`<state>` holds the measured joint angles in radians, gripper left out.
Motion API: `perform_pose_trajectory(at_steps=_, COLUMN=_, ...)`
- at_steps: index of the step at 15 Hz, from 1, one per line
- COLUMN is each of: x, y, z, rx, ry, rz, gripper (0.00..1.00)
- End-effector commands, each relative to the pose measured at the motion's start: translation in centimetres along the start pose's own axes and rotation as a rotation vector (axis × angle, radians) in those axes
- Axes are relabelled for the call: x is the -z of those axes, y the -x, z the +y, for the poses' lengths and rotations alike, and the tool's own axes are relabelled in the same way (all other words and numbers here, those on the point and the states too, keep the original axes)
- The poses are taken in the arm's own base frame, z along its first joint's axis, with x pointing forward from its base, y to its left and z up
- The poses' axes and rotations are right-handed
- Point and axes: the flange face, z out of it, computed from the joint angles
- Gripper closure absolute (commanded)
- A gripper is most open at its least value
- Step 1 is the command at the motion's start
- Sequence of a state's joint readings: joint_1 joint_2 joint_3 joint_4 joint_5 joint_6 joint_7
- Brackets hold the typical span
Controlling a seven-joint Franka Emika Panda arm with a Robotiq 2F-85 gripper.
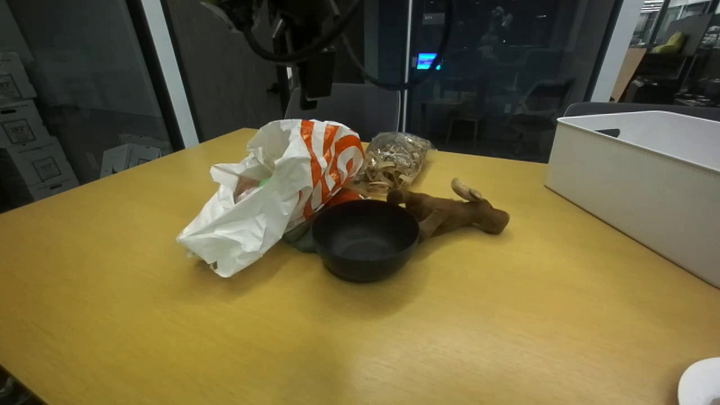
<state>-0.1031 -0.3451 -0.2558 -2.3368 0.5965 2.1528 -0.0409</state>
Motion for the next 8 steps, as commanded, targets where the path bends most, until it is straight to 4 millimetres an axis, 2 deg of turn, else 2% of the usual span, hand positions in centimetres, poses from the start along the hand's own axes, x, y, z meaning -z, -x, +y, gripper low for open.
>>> perform_pose_trajectory(at_steps=1, x=1.3, y=-2.5, z=1.9, rx=-0.111, ry=-0.017, rz=0.166, gripper=0.0)
perform_pose_trajectory(at_steps=2, x=1.2, y=-3.3, z=2.2, rx=-0.124, ry=-0.005, rz=0.226, gripper=0.0)
perform_pose_trajectory(at_steps=5, x=-0.7, y=-5.3, z=2.0, rx=-0.12, ry=0.072, rz=0.396, gripper=0.0)
perform_pose_trajectory(at_steps=8, x=-4.8, y=-7.3, z=1.9, rx=-0.115, ry=0.173, rz=0.526, gripper=0.0)
